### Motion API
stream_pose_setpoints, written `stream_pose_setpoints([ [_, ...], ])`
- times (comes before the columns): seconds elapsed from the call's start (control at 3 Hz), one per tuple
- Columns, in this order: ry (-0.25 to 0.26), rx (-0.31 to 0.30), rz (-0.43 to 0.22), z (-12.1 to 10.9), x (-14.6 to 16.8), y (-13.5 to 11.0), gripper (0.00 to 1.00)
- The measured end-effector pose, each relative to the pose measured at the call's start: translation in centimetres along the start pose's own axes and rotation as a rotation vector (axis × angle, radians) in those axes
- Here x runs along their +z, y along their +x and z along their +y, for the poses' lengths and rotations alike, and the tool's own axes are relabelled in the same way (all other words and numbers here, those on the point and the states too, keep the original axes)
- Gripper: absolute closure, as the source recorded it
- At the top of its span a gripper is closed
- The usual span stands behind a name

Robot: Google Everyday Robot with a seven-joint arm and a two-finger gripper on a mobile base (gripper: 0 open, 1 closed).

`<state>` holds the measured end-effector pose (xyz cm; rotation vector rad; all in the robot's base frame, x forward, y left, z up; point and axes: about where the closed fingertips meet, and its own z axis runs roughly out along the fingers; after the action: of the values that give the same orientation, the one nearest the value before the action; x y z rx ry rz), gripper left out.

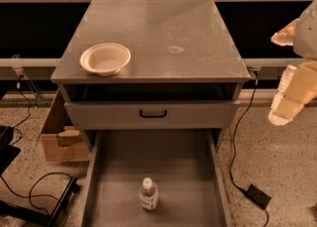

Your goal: Pick blue plastic bottle from middle drawer and place on counter

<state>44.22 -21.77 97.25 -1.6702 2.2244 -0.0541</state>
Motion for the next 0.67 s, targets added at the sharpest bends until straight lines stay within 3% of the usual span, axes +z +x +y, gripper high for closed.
stream_pose_setpoints([
  [0.33, -0.043, 0.03, -0.119, 1.0, 4.0, 0.8, 0.0],
  [0.67, -0.077, 0.047, -0.295, 4.1, 9.5, 1.5, 0.0],
])
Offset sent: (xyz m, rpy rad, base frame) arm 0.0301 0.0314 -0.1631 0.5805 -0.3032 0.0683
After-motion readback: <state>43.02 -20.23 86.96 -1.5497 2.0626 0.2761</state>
